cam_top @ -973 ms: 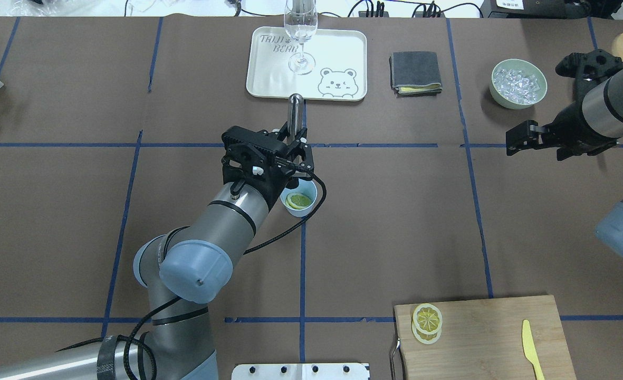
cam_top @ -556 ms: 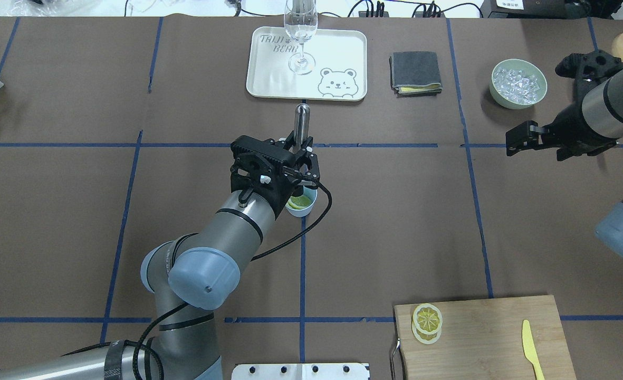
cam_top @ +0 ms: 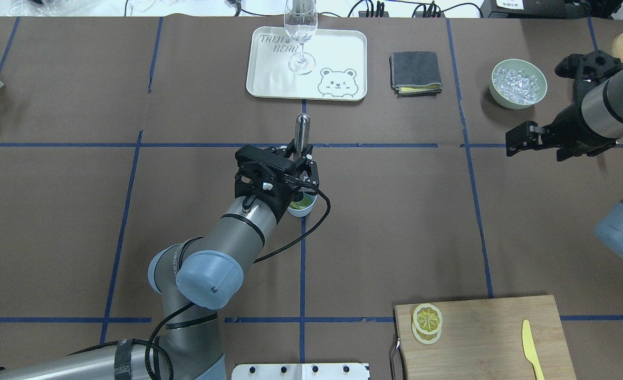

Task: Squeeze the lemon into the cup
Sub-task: 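Lower the pestle into the cup with the left gripper and press the lemon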

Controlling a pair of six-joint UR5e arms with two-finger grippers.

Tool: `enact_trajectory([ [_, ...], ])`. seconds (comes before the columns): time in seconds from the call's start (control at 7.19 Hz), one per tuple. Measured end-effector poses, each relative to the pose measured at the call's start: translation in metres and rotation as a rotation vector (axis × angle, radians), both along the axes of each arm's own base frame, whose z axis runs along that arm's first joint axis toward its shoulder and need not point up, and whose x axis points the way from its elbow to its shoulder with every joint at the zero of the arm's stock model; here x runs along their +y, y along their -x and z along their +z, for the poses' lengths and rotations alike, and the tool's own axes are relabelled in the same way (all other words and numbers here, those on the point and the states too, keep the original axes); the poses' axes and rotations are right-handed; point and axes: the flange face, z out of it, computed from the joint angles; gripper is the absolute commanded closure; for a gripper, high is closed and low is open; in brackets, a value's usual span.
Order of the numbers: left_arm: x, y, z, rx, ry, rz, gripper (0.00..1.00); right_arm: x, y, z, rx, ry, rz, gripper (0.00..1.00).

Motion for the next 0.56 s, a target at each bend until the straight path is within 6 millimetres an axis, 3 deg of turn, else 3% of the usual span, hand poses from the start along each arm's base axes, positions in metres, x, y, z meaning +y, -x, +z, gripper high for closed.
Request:
enact_trajectory([
  [0.56, 0.0076, -0.0098, 0.0080, -0.017, 0.003, 0.018, 1.00, -0.0004, 0.0002, 0.0008, 0.002, -0.001, -0.002, 0.00],
])
